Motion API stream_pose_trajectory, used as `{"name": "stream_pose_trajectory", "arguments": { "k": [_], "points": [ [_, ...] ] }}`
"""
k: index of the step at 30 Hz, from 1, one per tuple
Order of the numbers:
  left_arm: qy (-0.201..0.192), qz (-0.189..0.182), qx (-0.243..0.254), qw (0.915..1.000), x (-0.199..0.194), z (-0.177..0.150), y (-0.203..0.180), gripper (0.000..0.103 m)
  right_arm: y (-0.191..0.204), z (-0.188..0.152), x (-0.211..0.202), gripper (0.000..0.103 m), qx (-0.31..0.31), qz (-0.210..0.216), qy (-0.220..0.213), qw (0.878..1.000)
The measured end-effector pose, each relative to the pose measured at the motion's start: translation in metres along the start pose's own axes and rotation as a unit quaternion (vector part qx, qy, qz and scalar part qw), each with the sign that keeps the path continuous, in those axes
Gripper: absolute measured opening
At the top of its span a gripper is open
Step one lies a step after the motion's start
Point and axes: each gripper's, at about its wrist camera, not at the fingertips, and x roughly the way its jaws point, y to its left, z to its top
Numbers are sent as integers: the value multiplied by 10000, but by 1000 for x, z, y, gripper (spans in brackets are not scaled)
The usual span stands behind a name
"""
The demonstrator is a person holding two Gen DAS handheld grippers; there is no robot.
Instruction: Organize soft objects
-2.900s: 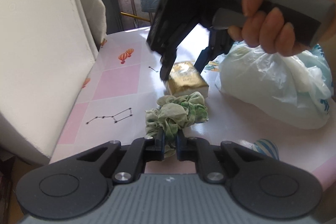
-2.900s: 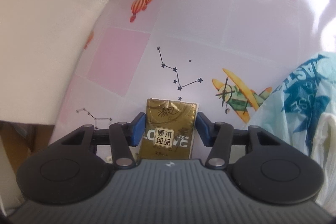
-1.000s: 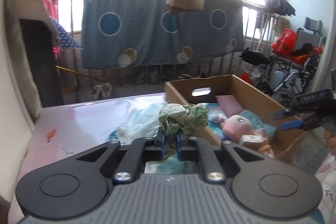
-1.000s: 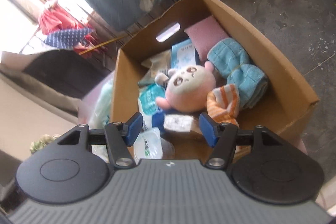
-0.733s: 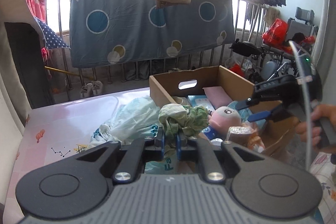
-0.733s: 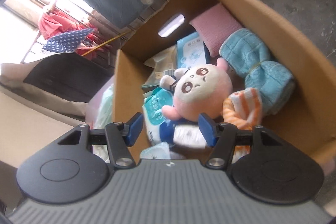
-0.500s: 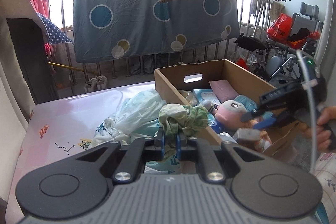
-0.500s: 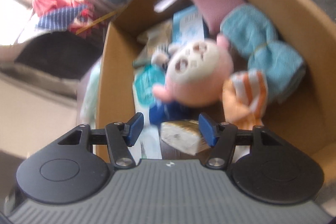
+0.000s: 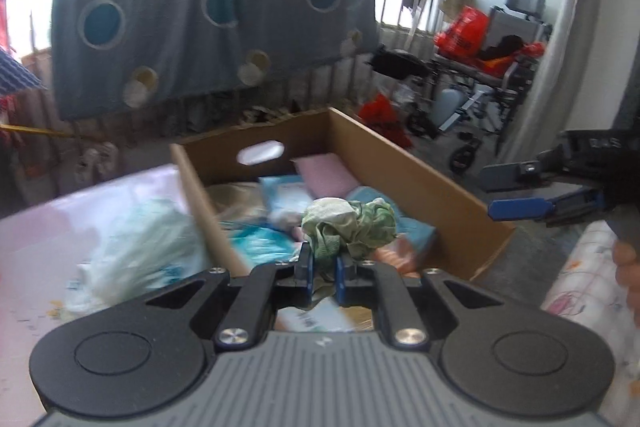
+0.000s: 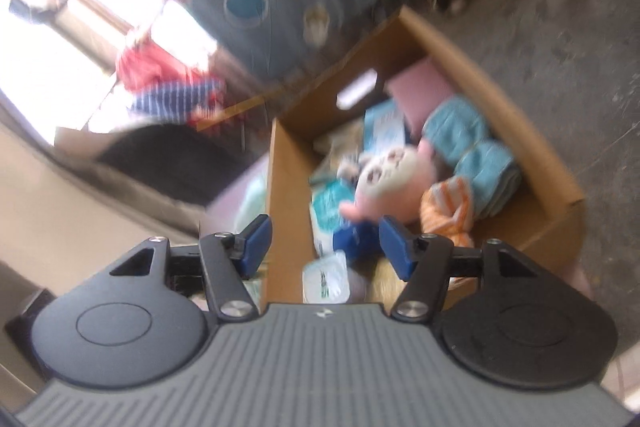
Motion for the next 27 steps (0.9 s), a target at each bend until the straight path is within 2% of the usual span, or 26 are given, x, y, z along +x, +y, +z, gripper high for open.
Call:
{"name": "stream_pose_trajectory", "arguments": {
  "k": [3, 7, 9, 12, 16, 19, 24, 26, 27],
  "points": [
    [469, -487, -223, 9975, 40, 19, -14, 11, -3, -10, -35, 65, 95, -171, -624, 9979],
    [1055, -1007, -478, 9882, 94, 37, -34, 12, -15, -29, -71, 67, 290, -438, -1232, 9910],
    [1194, -1204, -614, 9836, 116, 40, -44, 12, -25, -38, -82, 68, 436, -551, -1393, 9878],
    [1380, -1425, -627, 9781, 144, 35, -57, 23, -46, -47, -87, 69, 717, -672, -1379, 9856],
    [1521, -1236, -811, 9772, 159, 22, -57, 48, -71, -56, -85, 69, 1056, -797, -1267, 9831],
    [1444, -1130, -914, 9788, 148, 21, -46, 55, -80, -61, -82, 70, 1175, -763, -1277, 9819],
    [930, -621, -841, 9902, 94, 26, -24, 66, -74, -66, -74, 75, 1037, -703, -1236, 9844],
    [656, -347, -762, 9943, 66, 24, -16, 80, -65, -68, -70, 82, 869, -702, -1201, 9865],
    [540, -187, -742, 9956, 51, 20, -12, 82, -60, -69, -69, 85, 786, -700, -1173, 9875]
  ]
}}
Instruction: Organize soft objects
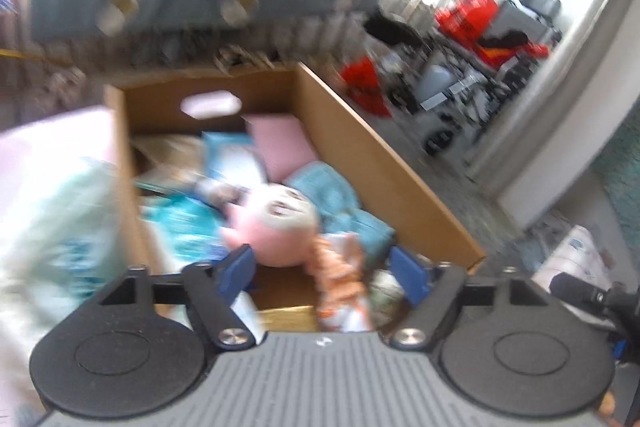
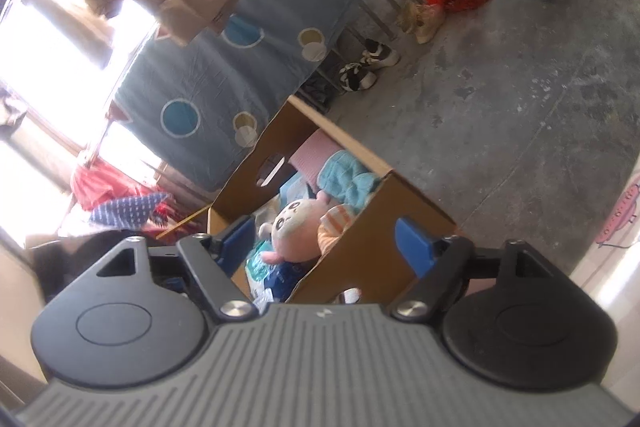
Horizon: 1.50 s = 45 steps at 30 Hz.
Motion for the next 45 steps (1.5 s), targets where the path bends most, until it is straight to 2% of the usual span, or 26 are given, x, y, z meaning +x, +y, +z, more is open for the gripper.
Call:
{"name": "stream_pose_trajectory", "arguments": {
  "k": [2, 4, 6, 10, 15, 20, 22, 27, 30, 33, 37, 45],
  "points": [
    [-180, 394, 28, 9991, -27, -11, 9, 90, 9, -6, 0, 89, -211, 47, 79, 9997],
    [-240, 792, 6, 9966, -46, -25, 20, 93, 20, -13, 4, 92, -437, 131, 228, 9987],
    [-258, 1210, -65, 9923, -63, -38, 30, 93, 34, -19, 10, 101, -728, 156, 375, 9965],
    [-471, 1842, -180, 9816, -91, -61, 46, 100, 70, -36, 25, 102, -1521, -30, 709, 9858],
    [-735, 2109, -406, 9739, -115, -78, 64, 103, 113, -65, 40, 102, -2620, -346, 992, 9593],
    [-792, 2435, -626, 9646, -125, -94, 71, 103, 147, -93, 48, 102, -3551, -727, 973, 9269],
    [-761, 2467, -674, 9637, -126, -95, 71, 103, 154, -99, 49, 102, -3767, -826, 908, 9181],
    [-476, 2000, -828, 9751, -120, -100, 76, 103, 160, -101, 49, 102, -3892, -989, 707, 9131],
    [-216, 2113, -836, 9736, -110, -99, 74, 103, 163, -100, 54, 102, -3895, -1064, 726, 9120],
    [-193, 2284, -677, 9710, -106, -102, 65, 103, 162, -98, 58, 102, -3807, -1040, 799, 9154],
    [-188, 2271, -628, 9717, -104, -101, 60, 103, 160, -96, 65, 102, -3675, -967, 923, 9204],
    [-118, 2210, -633, 9731, -96, -94, 57, 103, 161, -97, 69, 102, -3736, -922, 984, 9177]
  ]
}}
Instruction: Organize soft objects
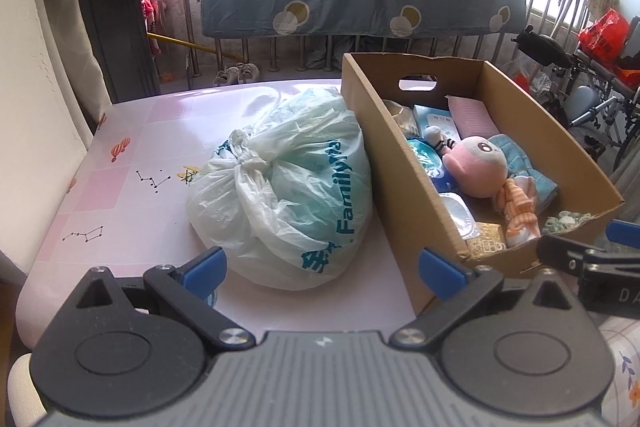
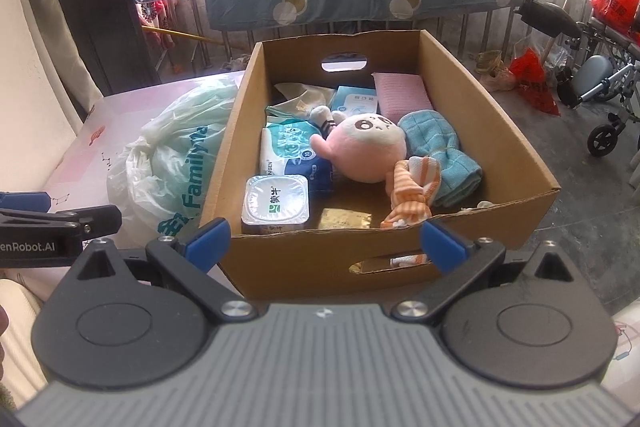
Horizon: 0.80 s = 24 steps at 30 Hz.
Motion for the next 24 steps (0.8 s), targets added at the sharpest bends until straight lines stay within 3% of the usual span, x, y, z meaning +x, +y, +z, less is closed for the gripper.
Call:
{"name": "stream_pose_trajectory", "arguments": {
  "k": [24],
  "points": [
    [179, 22, 48, 9998, 10, 2, -9, 103, -7, -2, 4, 102, 154, -28, 83, 9998]
  ]
}}
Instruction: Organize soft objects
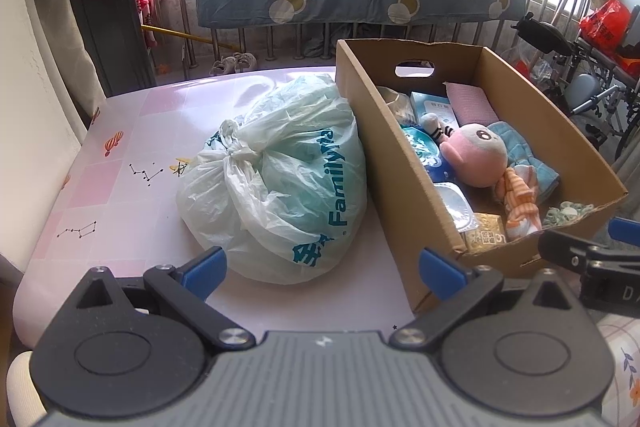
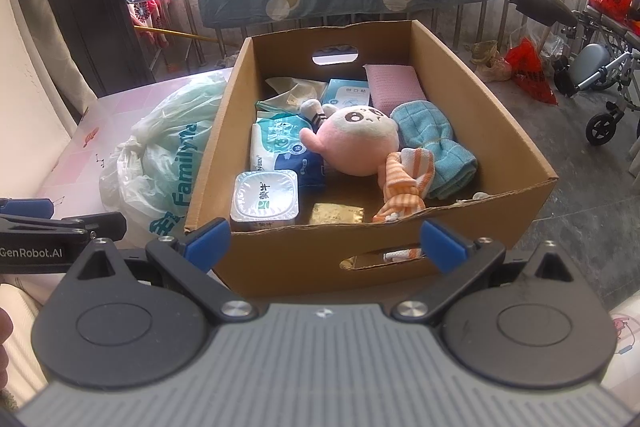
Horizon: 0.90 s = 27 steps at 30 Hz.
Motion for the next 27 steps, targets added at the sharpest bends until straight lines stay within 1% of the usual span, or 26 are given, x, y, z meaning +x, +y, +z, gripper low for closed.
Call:
{"name": "stream_pose_trajectory", "arguments": {
  "k": [27],
  "points": [
    [-27, 14, 4, 10000, -2, 0, -1, 103, 0, 0, -2, 102, -31, -30, 3, 10000]
  ]
}}
